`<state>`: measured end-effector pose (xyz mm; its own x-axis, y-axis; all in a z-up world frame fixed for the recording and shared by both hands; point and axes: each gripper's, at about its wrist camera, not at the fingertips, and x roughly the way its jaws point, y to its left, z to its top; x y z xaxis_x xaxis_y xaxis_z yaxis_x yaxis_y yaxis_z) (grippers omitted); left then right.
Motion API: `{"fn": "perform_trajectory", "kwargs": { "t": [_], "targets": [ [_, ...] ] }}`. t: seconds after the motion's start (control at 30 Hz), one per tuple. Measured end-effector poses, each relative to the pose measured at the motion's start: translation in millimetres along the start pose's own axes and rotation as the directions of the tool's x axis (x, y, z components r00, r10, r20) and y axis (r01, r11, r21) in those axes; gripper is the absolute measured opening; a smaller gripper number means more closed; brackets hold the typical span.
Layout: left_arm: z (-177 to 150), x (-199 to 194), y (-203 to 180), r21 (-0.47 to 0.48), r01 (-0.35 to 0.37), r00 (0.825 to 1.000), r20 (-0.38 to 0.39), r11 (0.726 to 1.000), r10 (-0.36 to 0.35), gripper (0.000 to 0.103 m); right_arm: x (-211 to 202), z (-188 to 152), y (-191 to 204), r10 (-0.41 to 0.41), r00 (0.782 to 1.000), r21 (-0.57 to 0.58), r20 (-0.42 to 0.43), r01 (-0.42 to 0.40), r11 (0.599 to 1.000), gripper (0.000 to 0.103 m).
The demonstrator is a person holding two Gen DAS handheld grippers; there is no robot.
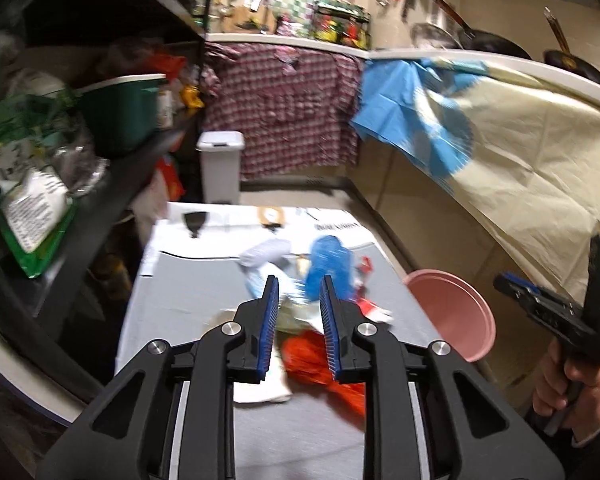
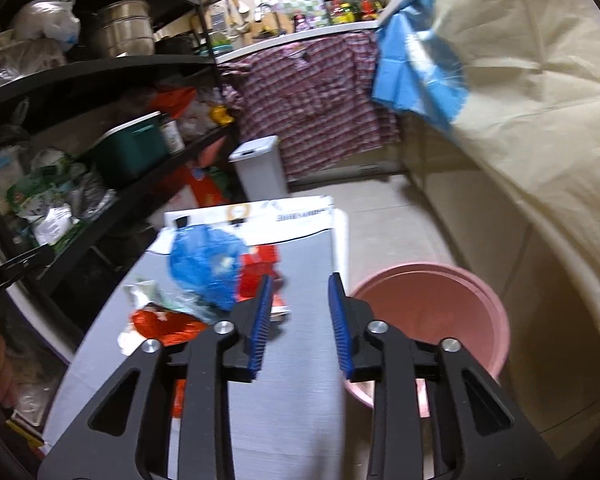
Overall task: Collect trash
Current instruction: 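Grasp the red plastic bag with the right tool while the left tool grasps the green-white wrapper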
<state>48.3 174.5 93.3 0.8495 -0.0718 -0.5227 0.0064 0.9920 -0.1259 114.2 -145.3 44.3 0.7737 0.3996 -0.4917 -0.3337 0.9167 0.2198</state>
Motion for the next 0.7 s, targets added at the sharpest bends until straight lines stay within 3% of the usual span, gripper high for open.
{"fn": "perform_trajectory", "kwargs": {
  "t": [0.2, 0.43, 0.7],
  "targets": [
    [-10, 16, 37, -0.135, -0.006, 1.000, -0.022, 0.991, 0.003, 0.015, 32, -19, 39, 0.080, 0.995, -0.038, -0.063, -0.083, 0.996, 0.025],
    [-14, 39, 37, -0.116, 0.012, 0.999, -0.044, 0.993, -0.017, 0.015, 65, -43, 69, 0.137, 0.982, -0.050, -0.134, -0.145, 0.988, 0.027],
    [-17, 76, 29, -0.115, 0.084, 0.992, -0.079, 0.990, -0.094, 0.015, 95, -58, 87, 0.197, 0.954, -0.066, -0.226, -0.217, 0.974, 0.048]
  ]
}}
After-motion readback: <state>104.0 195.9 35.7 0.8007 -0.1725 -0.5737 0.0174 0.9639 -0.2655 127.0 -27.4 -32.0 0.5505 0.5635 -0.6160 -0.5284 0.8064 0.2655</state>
